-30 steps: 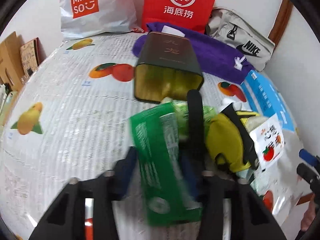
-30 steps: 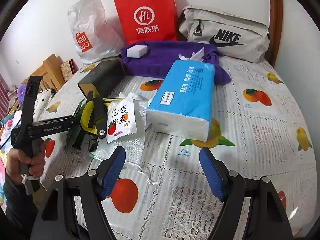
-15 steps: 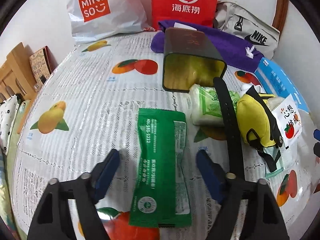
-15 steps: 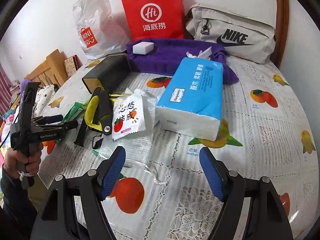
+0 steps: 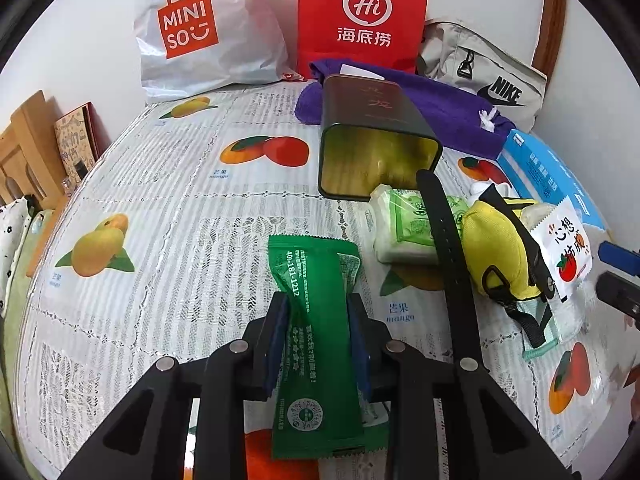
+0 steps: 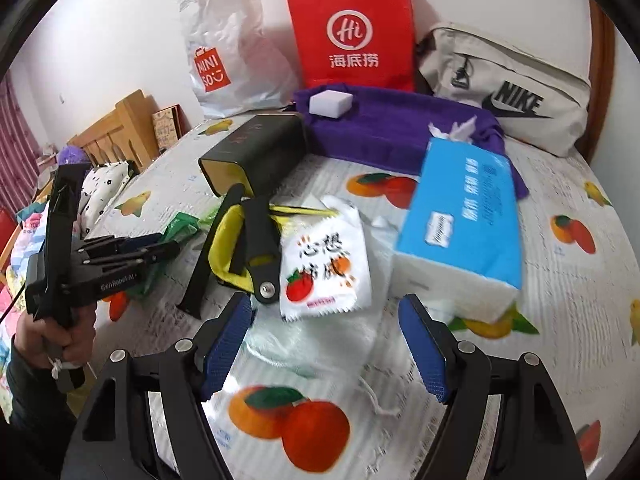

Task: Organize soft objects
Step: 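Grasp the white snack packet edge with the right gripper while the left gripper lifts the green packet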

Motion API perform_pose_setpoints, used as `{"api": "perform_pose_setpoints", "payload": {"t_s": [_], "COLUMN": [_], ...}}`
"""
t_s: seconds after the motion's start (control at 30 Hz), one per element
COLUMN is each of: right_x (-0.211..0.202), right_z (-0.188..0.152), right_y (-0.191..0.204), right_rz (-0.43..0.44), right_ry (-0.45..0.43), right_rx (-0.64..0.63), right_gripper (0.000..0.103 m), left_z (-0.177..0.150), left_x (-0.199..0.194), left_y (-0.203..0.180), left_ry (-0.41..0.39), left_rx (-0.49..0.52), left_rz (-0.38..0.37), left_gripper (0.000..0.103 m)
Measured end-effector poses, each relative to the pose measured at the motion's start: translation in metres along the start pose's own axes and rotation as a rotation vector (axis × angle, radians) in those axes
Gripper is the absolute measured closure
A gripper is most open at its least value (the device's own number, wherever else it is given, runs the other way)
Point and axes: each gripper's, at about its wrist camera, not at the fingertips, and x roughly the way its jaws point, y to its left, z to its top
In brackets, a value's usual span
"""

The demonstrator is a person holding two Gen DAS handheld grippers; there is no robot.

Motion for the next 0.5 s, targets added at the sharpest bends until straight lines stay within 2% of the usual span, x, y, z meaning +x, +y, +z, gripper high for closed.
{"api": "perform_pose_setpoints", "payload": {"t_s": [0.2,0.23,0.27,0.33,0.4,0.47,0.5], "right_x": [0.015,0.019,0.022,0.029,0.032,0.028,0.025], "right_z": [0.005,0.005,0.005,0.003,0.001,-0.002,-0.002], "right_y": [0.013,0.017,0.020,0.026,0.029,0.029,0.028], "right_rz": [-0.027,-0.039,-0.051,-0.098,-0.117,-0.117,-0.122], "right_ry": [-0.023,-0.021,-0.017,-0.011,-0.008,-0.029,-0.039], "right_rx": [-0.060,-0.085,-0.105,-0.157,-0.189,-0.202,-0.204], "right_gripper": [0.029,0.033,0.044,0.054,0.057,0.071,0.074], "left_z": [0.000,0.000,0.000,0.000,0.000,-0.001,-0.001], "left_x": [-0.001,-0.001,-0.001,-0.001,0.000,-0.001,0.000], "left_y": [0.003,0.003,0.003,0.002,0.002,0.002,0.002], "left_ry": [-0.003,-0.004,-0.004,-0.006,-0.008,-0.013,-0.014], "left_rx": [-0.007,-0.007,-0.005,-0.001,-0.003,-0.001,0.000], "left_rz": [-0.010,-0.010,-0.009,-0.007,-0.007,-0.006,-0.006], "left_gripper": [0.072,0.072,0.072,0.072,0.072,0.072,0.072]}}
